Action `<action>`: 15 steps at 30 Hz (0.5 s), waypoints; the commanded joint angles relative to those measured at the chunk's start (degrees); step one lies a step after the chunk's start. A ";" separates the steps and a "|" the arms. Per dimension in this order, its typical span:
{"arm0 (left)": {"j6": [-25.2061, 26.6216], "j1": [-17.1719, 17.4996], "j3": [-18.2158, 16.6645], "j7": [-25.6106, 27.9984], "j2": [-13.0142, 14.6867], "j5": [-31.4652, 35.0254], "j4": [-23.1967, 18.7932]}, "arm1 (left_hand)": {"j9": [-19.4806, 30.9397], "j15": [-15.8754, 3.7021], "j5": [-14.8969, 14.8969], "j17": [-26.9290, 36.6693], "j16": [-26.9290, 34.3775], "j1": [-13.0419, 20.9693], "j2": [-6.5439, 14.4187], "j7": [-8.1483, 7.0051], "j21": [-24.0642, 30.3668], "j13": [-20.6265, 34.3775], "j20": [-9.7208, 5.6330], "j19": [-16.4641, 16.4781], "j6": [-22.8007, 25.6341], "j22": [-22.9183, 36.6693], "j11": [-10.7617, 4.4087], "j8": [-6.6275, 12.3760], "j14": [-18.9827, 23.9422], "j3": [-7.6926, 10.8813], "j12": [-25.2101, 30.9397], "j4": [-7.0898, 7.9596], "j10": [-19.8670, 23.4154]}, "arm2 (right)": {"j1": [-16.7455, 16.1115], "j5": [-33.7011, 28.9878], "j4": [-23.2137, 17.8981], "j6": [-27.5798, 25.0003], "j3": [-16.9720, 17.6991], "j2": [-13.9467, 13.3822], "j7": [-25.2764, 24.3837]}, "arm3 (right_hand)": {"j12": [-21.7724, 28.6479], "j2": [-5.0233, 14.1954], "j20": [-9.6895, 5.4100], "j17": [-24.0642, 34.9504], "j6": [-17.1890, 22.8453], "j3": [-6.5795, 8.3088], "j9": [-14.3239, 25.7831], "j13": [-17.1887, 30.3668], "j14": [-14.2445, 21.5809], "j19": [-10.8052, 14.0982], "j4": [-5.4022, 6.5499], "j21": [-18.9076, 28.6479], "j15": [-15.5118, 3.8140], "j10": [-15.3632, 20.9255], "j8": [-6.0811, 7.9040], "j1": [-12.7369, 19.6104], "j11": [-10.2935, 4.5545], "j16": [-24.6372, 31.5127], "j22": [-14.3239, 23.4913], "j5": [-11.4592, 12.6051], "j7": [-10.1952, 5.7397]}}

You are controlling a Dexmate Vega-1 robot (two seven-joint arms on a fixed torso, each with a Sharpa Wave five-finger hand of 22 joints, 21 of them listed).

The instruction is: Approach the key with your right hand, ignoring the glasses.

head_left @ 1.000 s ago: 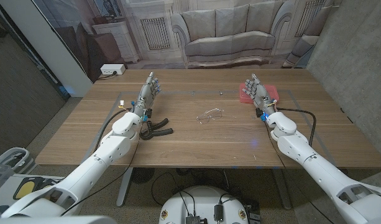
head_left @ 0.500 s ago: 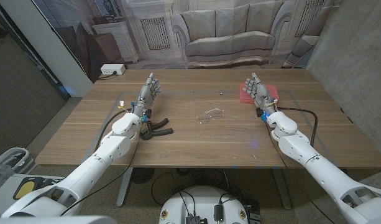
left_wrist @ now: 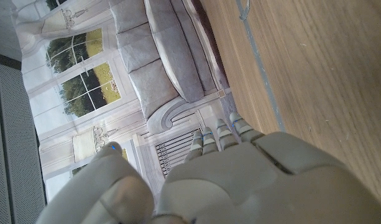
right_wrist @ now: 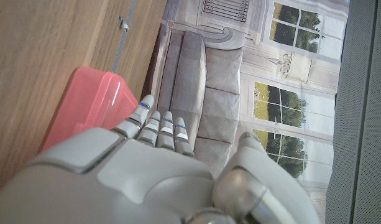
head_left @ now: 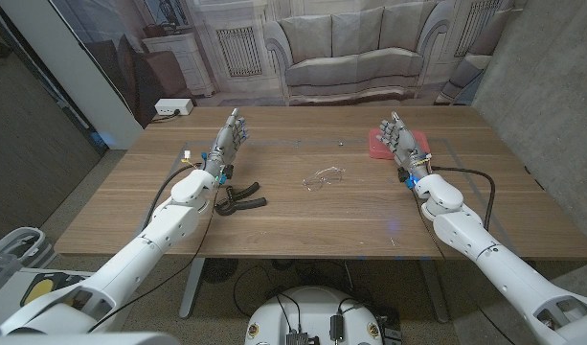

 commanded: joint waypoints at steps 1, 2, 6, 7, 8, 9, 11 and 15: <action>0.62 0.03 -0.04 -0.05 0.82 0.41 -0.96 | 0.18 -0.06 0.46 0.21 0.28 0.14 0.51 0.12 -0.11 0.15 -2.98 0.31 0.34 0.08 -0.04 0.52 0.33 0.02 0.43 -0.33 0.39 | 0.19 0.98 1.85 2.23 0.96 -0.22 2.25 | 0.47 -0.03 -1.21 0.13 0.40 -0.12 0.19 0.21 0.72 0.49 -0.12 -0.17 0.13 0.40 0.35 -0.41 0.04 0.35 0.13 0.18 -0.02; 0.48 0.01 -0.06 -0.13 0.79 0.40 -0.89 | 0.18 -0.07 0.47 0.21 0.28 0.16 0.54 0.10 -0.14 0.15 -2.99 0.30 0.38 0.08 -0.10 0.53 0.35 0.02 0.44 -0.34 0.44 | -0.03 1.36 1.44 1.88 1.07 -0.21 2.10 | 0.50 -0.03 -1.18 0.14 0.38 -0.14 0.19 0.21 0.74 0.48 -0.11 -0.20 0.14 0.50 0.33 -0.44 0.08 0.34 0.14 0.18 -0.01; 0.12 0.04 -0.15 -0.31 0.74 0.33 -0.73 | 0.18 -0.03 0.51 0.21 0.25 0.24 0.66 0.11 -0.22 0.15 -2.90 0.34 0.47 0.09 -0.11 0.53 0.35 0.04 0.42 -0.38 0.45 | -0.46 2.31 1.17 2.36 1.29 -0.10 3.18 | 0.52 0.04 -1.13 0.16 0.42 -0.19 0.19 0.22 0.85 0.60 -0.04 -0.26 0.20 0.66 0.31 -0.58 0.11 0.34 0.14 0.17 -0.03; 0.28 0.05 -0.13 -0.27 0.84 0.37 -0.81 | 0.18 -0.06 0.52 0.21 0.25 0.26 0.69 0.11 -0.26 0.14 -2.84 0.32 0.50 0.09 0.02 0.53 0.37 0.04 0.43 -0.39 0.49 | -0.64 2.25 0.95 2.55 1.36 -0.11 3.06 | 0.53 0.05 -1.12 0.16 0.40 -0.19 0.19 0.22 0.90 0.64 -0.03 -0.27 0.20 0.68 0.30 -0.60 0.09 0.35 0.14 0.17 -0.06; 0.47 0.04 -0.11 -0.20 0.91 0.41 -0.89 | 0.18 -0.06 0.53 0.21 0.25 0.28 0.72 0.07 -0.27 0.14 -2.83 0.34 0.47 0.09 0.05 0.50 0.39 0.04 0.45 -0.40 0.54 | -0.78 2.27 0.76 2.67 1.41 -0.18 3.12 | 0.52 0.06 -1.12 0.17 0.40 -0.20 0.19 0.22 0.89 0.65 -0.02 -0.27 0.19 0.68 0.29 -0.62 0.14 0.35 0.15 0.17 -0.05; 0.60 0.00 -0.09 -0.30 0.98 0.37 -0.87 | 0.18 -0.06 0.55 0.21 0.24 0.31 0.77 0.07 -0.30 0.14 -2.85 0.36 0.49 0.09 0.03 0.50 0.40 0.05 0.44 -0.42 0.56 | -0.84 2.23 0.76 3.01 1.42 -0.25 3.44 | 0.52 0.08 -1.12 0.17 0.40 -0.21 0.19 0.22 0.92 0.68 -0.01 -0.28 0.18 0.68 0.29 -0.65 0.14 0.35 0.15 0.17 -0.06; 1.01 -0.13 0.00 -0.57 1.20 0.32 -0.86 | 0.18 0.01 0.57 0.20 0.22 0.36 0.83 0.07 -0.34 0.14 -2.88 0.40 0.58 0.09 0.01 0.51 0.41 0.06 0.45 -0.44 0.61 | -1.29 2.39 0.19 3.37 1.66 -0.28 3.35 | 0.51 0.10 -1.12 0.18 0.39 -0.23 0.20 0.22 0.97 0.69 0.02 -0.34 0.20 0.70 0.27 -0.71 0.12 0.34 0.15 0.17 -0.08; 1.14 -0.25 0.00 -0.90 1.40 0.28 -0.71 | 0.18 -0.02 0.60 0.20 0.21 0.43 0.93 0.06 -0.43 0.13 -2.91 0.43 0.71 0.10 0.05 0.52 0.46 0.06 0.45 -0.48 0.68 | -1.89 2.10 -0.57 3.47 1.84 -0.65 2.89 | 0.55 0.11 -1.04 0.19 0.39 -0.27 0.20 0.22 1.00 0.77 0.05 -0.38 0.22 0.89 0.25 -0.79 0.14 0.32 0.15 0.17 -0.01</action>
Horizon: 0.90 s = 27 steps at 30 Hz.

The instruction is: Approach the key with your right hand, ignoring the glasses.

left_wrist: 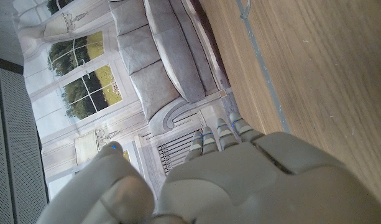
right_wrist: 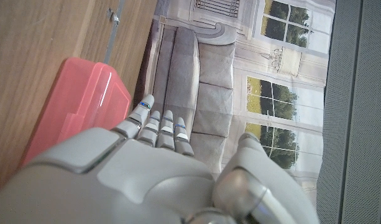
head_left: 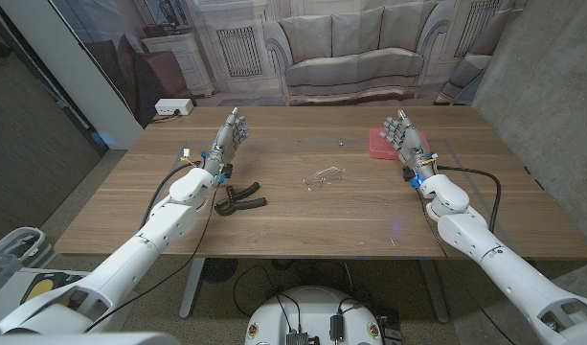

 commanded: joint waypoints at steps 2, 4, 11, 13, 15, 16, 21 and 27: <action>0.82 -0.34 0.03 -0.74 0.81 0.09 -0.01 | 0.19 -0.17 0.41 0.21 0.23 0.55 0.04 0.26 -0.50 0.12 -2.90 0.43 0.58 0.10 -0.36 0.53 0.39 0.06 0.46 -0.50 0.45 | -1.69 0.22 -1.63 1.41 0.80 -0.89 0.57 | 0.56 -0.05 -1.20 0.20 0.37 -0.31 0.21 0.23 0.52 0.65 0.06 -0.07 0.11 0.64 0.23 -0.22 -0.20 0.31 0.16 0.17 -0.02; 0.95 -0.40 -0.01 -0.82 0.92 0.04 0.01 | 0.19 -0.17 0.42 0.21 0.21 0.59 0.09 0.25 -0.54 0.12 -2.92 0.47 0.60 0.11 -0.32 0.51 0.38 0.06 0.45 -0.52 0.47 | -2.12 0.25 -2.15 1.26 1.02 -1.22 0.30 | 0.54 -0.06 -1.18 0.20 0.36 -0.35 0.21 0.23 0.61 0.69 0.07 -0.12 0.12 0.66 0.21 -0.28 -0.20 0.31 0.17 0.17 -0.05; 1.31 -0.73 0.10 -1.04 1.27 0.28 -0.09 | 0.19 -0.11 0.47 0.21 0.16 0.70 0.22 0.33 -0.72 0.12 -2.83 0.45 0.75 0.11 -0.28 0.51 0.39 0.05 0.42 -0.59 0.51 | -3.54 0.06 -3.41 2.04 1.97 -2.04 -0.51 | 0.60 -0.10 -1.09 0.19 0.42 -0.45 0.21 0.23 0.75 0.83 0.08 -0.25 0.20 0.96 0.20 -0.41 -0.19 0.27 0.17 0.16 0.00; 1.35 -0.83 0.14 -1.09 1.32 0.35 -0.07 | 0.19 -0.11 0.48 0.21 0.16 0.73 0.26 0.34 -0.77 0.12 -2.80 0.45 0.78 0.12 -0.25 0.50 0.41 0.04 0.43 -0.61 0.58 | -3.74 0.29 -3.37 2.49 2.20 -2.20 -0.03 | 0.59 -0.12 -1.07 0.19 0.39 -0.48 0.21 0.23 0.77 0.89 0.07 -0.29 0.19 0.99 0.17 -0.45 -0.20 0.25 0.18 0.17 -0.05; 1.47 -0.83 0.15 -1.04 1.34 0.34 -0.19 | 0.19 -0.08 0.50 0.21 0.16 0.77 0.30 0.38 -0.83 0.11 -2.76 0.47 0.86 0.12 -0.21 0.51 0.46 0.03 0.43 -0.63 0.62 | -3.99 0.73 -3.60 2.37 2.47 -2.44 0.23 | 0.59 -0.13 -1.03 0.19 0.42 -0.50 0.21 0.24 0.78 0.89 0.07 -0.32 0.19 1.03 0.18 -0.46 -0.19 0.23 0.18 0.17 0.00; 1.64 -0.76 0.14 -1.02 1.35 0.23 -0.35 | 0.19 -0.10 0.50 0.21 0.18 0.78 0.31 0.37 -0.85 0.11 -2.76 0.48 0.88 0.12 -0.19 0.50 0.52 0.02 0.43 -0.64 0.63 | -4.06 1.06 -3.61 2.30 2.60 -2.53 0.51 | 0.60 -0.14 -1.03 0.18 0.42 -0.51 0.21 0.24 0.80 0.91 0.07 -0.34 0.19 1.08 0.17 -0.47 -0.18 0.23 0.18 0.17 -0.02; 2.04 -0.09 -0.08 0.25 1.38 0.26 -1.41 | 0.19 0.16 0.55 0.23 0.40 0.87 0.45 0.45 -0.88 0.11 -2.56 1.08 1.42 0.15 -0.13 0.61 1.29 -0.07 0.54 -0.71 1.14 | -4.28 3.08 -2.73 3.36 3.39 -2.41 2.89 | 0.56 -0.16 -1.05 0.18 0.39 -0.56 0.22 0.24 0.90 1.05 0.06 -0.40 0.10 1.08 0.14 -0.53 -0.29 0.21 0.18 0.17 -0.02; 2.66 0.47 -0.33 1.38 1.65 0.32 -2.84 | 0.20 0.39 0.57 0.25 0.43 0.91 0.53 0.50 -0.93 0.11 -2.50 1.34 1.55 0.17 0.14 0.59 1.53 -0.13 0.59 -0.74 1.40 | -5.59 2.72 -4.45 3.53 4.42 -3.72 2.17 | 0.52 -0.17 -1.00 0.17 0.48 -0.60 0.22 0.24 0.96 1.10 0.04 -0.51 0.01 1.09 0.16 -0.58 -0.29 0.16 0.18 0.18 -0.05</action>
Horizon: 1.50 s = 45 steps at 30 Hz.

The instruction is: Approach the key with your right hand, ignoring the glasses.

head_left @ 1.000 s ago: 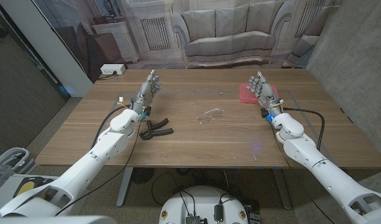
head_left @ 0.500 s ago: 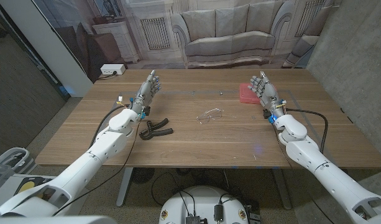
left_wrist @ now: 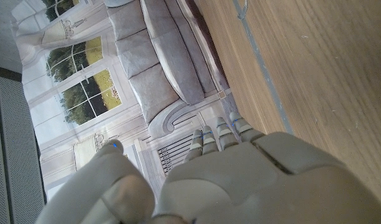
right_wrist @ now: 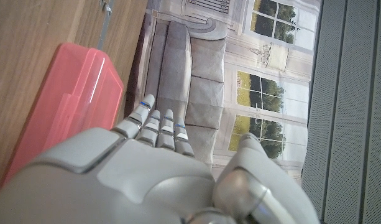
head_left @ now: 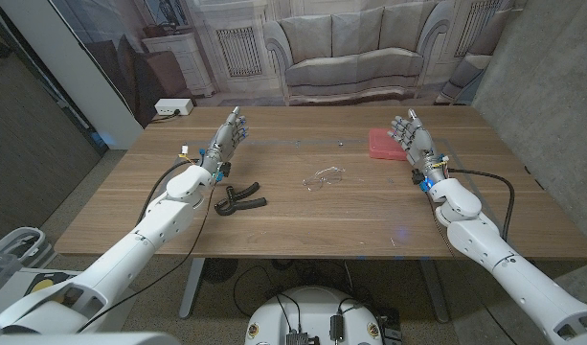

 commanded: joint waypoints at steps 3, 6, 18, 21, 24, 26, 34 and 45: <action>0.83 0.96 -0.36 1.84 0.31 0.13 -2.12 | 0.20 0.03 0.37 0.26 0.43 0.36 0.29 0.18 -0.17 0.10 -2.66 0.35 0.77 0.19 -0.15 0.15 0.23 -0.13 0.64 -0.36 0.58 | -2.34 0.88 -2.13 0.97 2.10 -2.14 0.77 | 0.05 -0.10 -0.75 0.17 0.48 -0.13 0.22 0.25 0.64 0.51 0.02 -0.17 0.00 0.41 0.14 -0.22 -0.21 0.11 0.19 0.19 -0.08; 0.29 0.90 -0.32 1.03 0.17 -0.12 -1.79 | 0.20 0.03 0.39 0.26 0.41 0.47 0.45 0.21 -0.25 0.10 -2.69 0.32 0.98 0.20 -0.23 0.20 0.26 -0.07 0.65 -0.40 0.67 | -2.80 0.90 -2.67 0.77 2.43 -2.69 0.74 | 0.04 -0.11 -0.69 0.16 0.52 -0.16 0.22 0.25 0.67 0.53 0.00 -0.24 -0.01 0.44 0.14 -0.23 -0.31 0.08 0.19 0.20 -0.08; 0.62 0.58 0.08 0.97 -0.04 0.05 -2.02 | 0.21 -0.04 0.42 0.24 0.31 0.89 0.89 0.23 -0.62 0.10 -2.58 0.06 1.09 0.21 -0.29 0.14 0.30 0.09 0.56 -0.58 0.71 | -3.93 0.86 -2.80 1.71 3.58 -3.56 0.94 | 0.04 -0.11 -0.57 0.14 0.72 -0.22 0.22 0.25 0.74 0.60 -0.07 -0.49 -0.08 0.71 0.18 -0.27 -0.18 -0.02 0.20 0.24 -0.22; 0.80 0.70 0.04 1.08 -0.17 -0.21 -2.33 | 0.21 -0.01 0.42 0.24 0.28 0.95 0.93 0.23 -0.69 0.10 -2.58 0.04 1.10 0.21 -0.27 0.12 0.27 0.09 0.55 -0.62 0.72 | -4.21 1.21 -2.41 2.04 3.98 -3.78 1.44 | 0.16 -0.04 -0.67 0.13 1.04 -0.24 0.23 0.25 1.45 1.06 -0.12 -0.53 -0.39 1.19 0.26 -0.28 -0.26 0.16 0.20 0.26 -0.33; 1.08 0.82 0.10 1.02 0.03 -0.24 -2.73 | 0.21 -0.03 0.42 0.24 0.27 0.99 0.94 0.23 -0.72 0.10 -2.54 0.04 1.12 0.21 -0.29 0.11 0.28 0.08 0.52 -0.65 0.68 | -4.54 1.91 -2.23 2.12 4.44 -3.87 1.78 | 0.16 -0.04 -0.67 0.11 1.31 -0.24 0.23 0.25 1.54 1.26 -0.17 -0.56 -0.40 1.27 0.35 -0.25 -0.35 0.14 0.20 0.28 -0.33; 1.32 0.92 0.08 1.16 0.17 -0.23 -3.05 | 0.21 0.02 0.41 0.24 0.25 1.03 0.93 0.23 -0.81 0.10 -2.48 -0.07 1.08 0.21 -0.26 0.08 0.26 0.07 0.51 -0.68 0.69 | -4.69 2.41 -2.11 2.23 4.70 -3.93 2.28 | 0.15 -0.03 -0.67 0.10 1.36 -0.24 0.23 0.25 1.53 1.27 -0.19 -0.61 -0.41 1.31 0.35 -0.23 -0.38 0.11 0.20 0.28 -0.34; 1.41 1.50 -0.09 1.58 0.49 -0.17 -3.96 | 0.21 0.07 0.41 0.24 0.17 1.20 0.87 0.26 -1.03 0.10 -2.44 -0.10 1.16 0.22 -0.16 0.03 0.26 -0.03 0.41 -0.83 0.61 | -5.57 2.66 -2.41 3.12 5.42 -4.25 2.86 | 0.12 0.00 -0.62 0.08 1.60 -0.25 0.23 0.25 1.46 1.27 -0.28 -0.80 -0.47 1.40 0.39 -0.19 -0.46 -0.02 0.21 0.31 -0.46; 1.90 2.10 -0.36 1.32 1.36 -0.42 -5.06 | 0.22 0.32 0.38 0.24 -0.04 1.37 0.81 0.50 -1.50 0.10 -2.45 -0.49 1.00 0.23 0.17 -0.14 -0.11 -0.20 0.23 -0.99 0.33 | -8.04 1.81 -5.04 3.35 6.75 -5.93 1.83 | 0.10 0.04 -0.59 0.07 1.74 -0.27 0.23 0.25 1.48 1.30 -0.33 -0.99 -0.36 1.54 0.39 -0.19 -0.47 -0.10 0.22 0.32 -0.58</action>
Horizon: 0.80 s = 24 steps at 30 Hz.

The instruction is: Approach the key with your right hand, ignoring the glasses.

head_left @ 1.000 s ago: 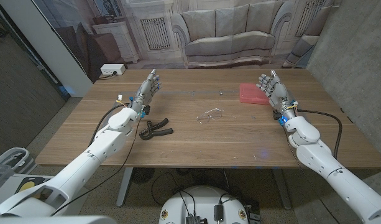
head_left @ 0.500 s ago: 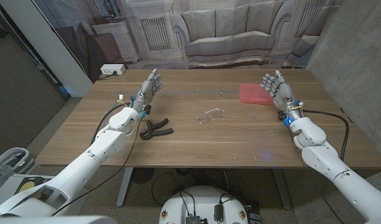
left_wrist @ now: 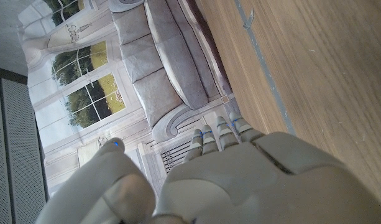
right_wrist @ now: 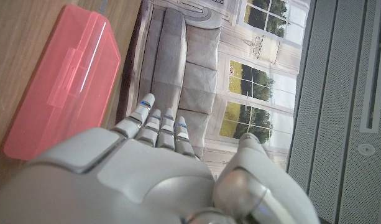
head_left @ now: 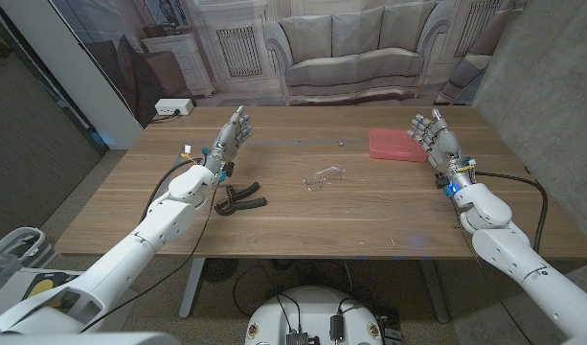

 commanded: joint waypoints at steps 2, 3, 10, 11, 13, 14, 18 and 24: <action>0.48 0.75 -0.36 -0.04 0.73 -0.31 -1.21 | 0.23 0.14 0.16 0.25 -0.07 0.64 0.07 0.17 -0.45 0.10 -2.25 -0.70 0.04 0.24 0.50 -0.16 -0.32 0.10 -0.28 -0.38 -0.08 | -2.65 -0.46 -2.63 0.39 1.69 -1.70 -0.80 | 0.09 0.04 -0.69 0.08 0.63 -0.05 0.24 0.26 0.56 0.60 -0.11 -0.36 0.18 0.53 0.39 -0.21 -0.40 -0.13 0.22 0.32 -0.01; 0.43 0.77 -0.37 -0.11 0.76 -0.32 -1.22 | 0.23 0.12 0.16 0.25 -0.08 0.66 0.08 0.24 -0.47 0.10 -2.27 -0.68 -0.07 0.24 0.53 -0.21 -0.35 0.09 -0.33 -0.39 -0.19 | -2.86 -0.49 -2.75 0.45 1.80 -1.83 -0.77 | 0.09 0.04 -0.67 0.08 0.67 -0.05 0.24 0.26 0.55 0.61 -0.11 -0.38 0.16 0.55 0.40 -0.21 -0.40 -0.14 0.22 0.32 0.01; 0.43 1.04 -0.47 0.13 0.86 -0.31 -1.44 | 0.22 0.29 0.15 0.25 -0.19 0.74 0.10 0.28 -0.67 0.10 -2.36 -0.77 -0.32 0.24 0.76 -0.35 -0.61 0.02 -0.44 -0.45 -0.44 | -4.64 -0.15 -3.86 0.56 2.93 -2.30 -1.39 | 0.05 0.08 -0.64 0.08 0.78 -0.06 0.24 0.26 0.59 0.62 -0.14 -0.51 0.15 0.57 0.41 -0.23 -0.30 -0.17 0.23 0.33 -0.12; 0.36 1.09 -0.49 0.17 0.86 -0.28 -1.47 | 0.22 0.27 0.14 0.25 -0.20 0.76 0.11 0.27 -0.71 0.10 -2.38 -0.75 -0.40 0.24 0.80 -0.39 -0.63 0.01 -0.46 -0.47 -0.48 | -4.78 -0.27 -3.81 0.82 3.01 -2.38 -1.21 | 0.06 0.09 -0.62 0.08 0.80 -0.06 0.24 0.26 0.59 0.63 -0.14 -0.52 0.13 0.60 0.41 -0.23 -0.29 -0.18 0.23 0.33 -0.13; 0.39 1.16 -0.54 0.29 0.94 -0.23 -1.65 | 0.22 0.24 0.14 0.25 -0.21 0.78 0.12 0.31 -0.72 0.09 -2.37 -0.73 -0.40 0.24 0.80 -0.40 -0.66 0.00 -0.45 -0.48 -0.45 | -5.20 -0.35 -4.03 1.07 3.26 -2.42 -1.31 | 0.05 0.12 -0.64 0.08 0.77 -0.06 0.24 0.26 0.59 0.64 -0.14 -0.56 0.14 0.63 0.38 -0.23 -0.30 -0.20 0.23 0.34 -0.14; 0.36 1.19 -0.57 0.32 0.95 -0.24 -1.68 | 0.22 0.24 0.14 0.25 -0.20 0.79 0.12 0.31 -0.74 0.09 -2.41 -0.71 -0.39 0.24 0.75 -0.40 -0.63 -0.01 -0.46 -0.49 -0.47 | -5.43 -0.25 -4.24 1.06 3.41 -2.46 -1.38 | 0.04 0.14 -0.62 0.08 0.83 -0.06 0.24 0.26 0.61 0.65 -0.15 -0.59 0.15 0.61 0.40 -0.23 -0.41 -0.20 0.23 0.34 -0.13; 0.26 1.29 -0.65 0.30 0.94 -0.33 -1.77 | 0.22 0.28 0.13 0.25 -0.23 0.85 0.15 0.34 -0.85 0.09 -2.41 -0.69 -0.38 0.25 0.83 -0.41 -0.71 -0.05 -0.51 -0.52 -0.57 | -6.21 -0.76 -5.12 0.98 3.85 -2.76 -2.15 | 0.08 0.18 -0.58 0.07 1.05 -0.06 0.23 0.26 0.62 0.63 -0.18 -0.72 0.15 0.84 0.44 -0.22 -0.36 -0.24 0.23 0.35 -0.01; 0.27 1.25 -0.54 0.07 0.95 -0.33 -1.72 | 0.22 0.22 0.12 0.25 -0.24 0.89 0.18 0.38 -0.94 0.09 -2.39 -0.66 -0.41 0.25 0.76 -0.44 -0.74 -0.09 -0.50 -0.55 -0.52 | -7.53 -1.52 -6.28 1.13 4.57 -3.18 -3.13 | 0.15 0.23 -0.75 0.06 1.36 -0.06 0.23 0.25 0.73 0.79 -0.23 -0.81 0.07 1.14 0.51 -0.21 -0.48 -0.25 0.24 0.36 0.13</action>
